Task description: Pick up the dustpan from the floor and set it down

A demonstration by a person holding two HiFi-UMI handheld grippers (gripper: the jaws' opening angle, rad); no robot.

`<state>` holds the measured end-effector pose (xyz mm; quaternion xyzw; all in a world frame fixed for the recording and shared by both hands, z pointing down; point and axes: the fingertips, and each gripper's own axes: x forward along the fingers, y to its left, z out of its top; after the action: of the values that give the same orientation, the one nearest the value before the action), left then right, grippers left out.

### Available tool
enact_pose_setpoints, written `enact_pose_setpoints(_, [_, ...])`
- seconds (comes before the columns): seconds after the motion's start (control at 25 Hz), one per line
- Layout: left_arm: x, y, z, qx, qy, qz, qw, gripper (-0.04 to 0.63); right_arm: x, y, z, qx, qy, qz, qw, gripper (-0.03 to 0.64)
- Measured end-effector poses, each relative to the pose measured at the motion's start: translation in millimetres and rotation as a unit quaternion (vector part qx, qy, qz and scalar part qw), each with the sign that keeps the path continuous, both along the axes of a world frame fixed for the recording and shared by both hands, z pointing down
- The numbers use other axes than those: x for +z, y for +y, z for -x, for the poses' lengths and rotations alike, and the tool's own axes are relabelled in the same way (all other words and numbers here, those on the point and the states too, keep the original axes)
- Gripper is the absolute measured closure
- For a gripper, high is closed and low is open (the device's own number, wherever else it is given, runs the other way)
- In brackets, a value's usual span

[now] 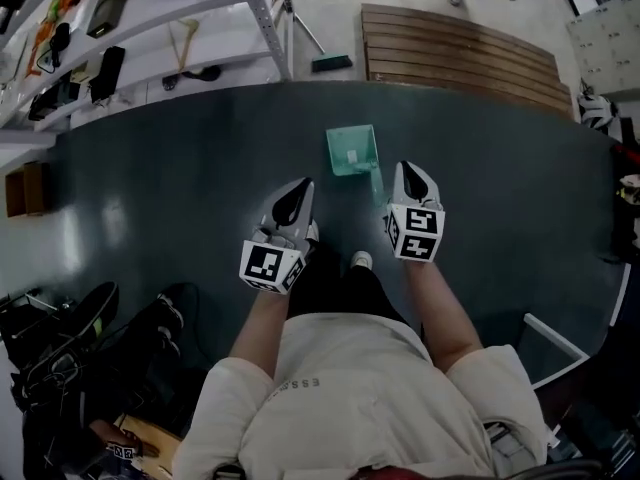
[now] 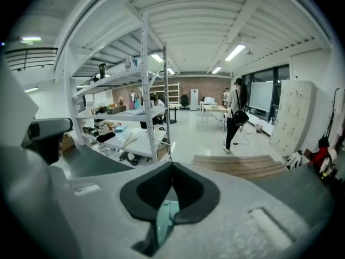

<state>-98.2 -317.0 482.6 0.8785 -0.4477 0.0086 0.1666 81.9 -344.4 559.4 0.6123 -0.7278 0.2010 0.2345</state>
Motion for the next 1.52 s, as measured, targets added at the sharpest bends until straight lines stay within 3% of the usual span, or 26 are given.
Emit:
enact_pose_setpoints(0.32, [-76, 53, -17, 0.000, -0.021, -0.074, 0.9970, 0.584, -86, 63, -17, -0.019, -0.043, -0.050, 0.998, 0.623])
enact_pose_setpoints(0.56, [-131, 93, -27, -0.034, -0.026, -0.118, 0.9921, 0.584, -136, 100, -36, -0.052, -0.052, -0.089, 0.993, 0.623])
enact_pose_setpoints(0.92, [-133, 184, -49, -0.023, 0.002, -0.116, 0.9930, 0.580, -146, 182, -48, -0.078, -0.050, -0.097, 0.991, 0.624])
enact_pose_setpoints(1.16, [-133, 249, -44, -0.009, 0.001, -0.119, 0.9929, 0.580, -152, 241, -53, -0.067, -0.052, -0.099, 0.991, 0.623])
enact_pose_setpoints(1.52, [-145, 364, -23, -0.021, -0.006, -0.121, 0.9924, 0.580, -164, 357, -46, -0.062, -0.055, -0.104, 0.991, 0.623])
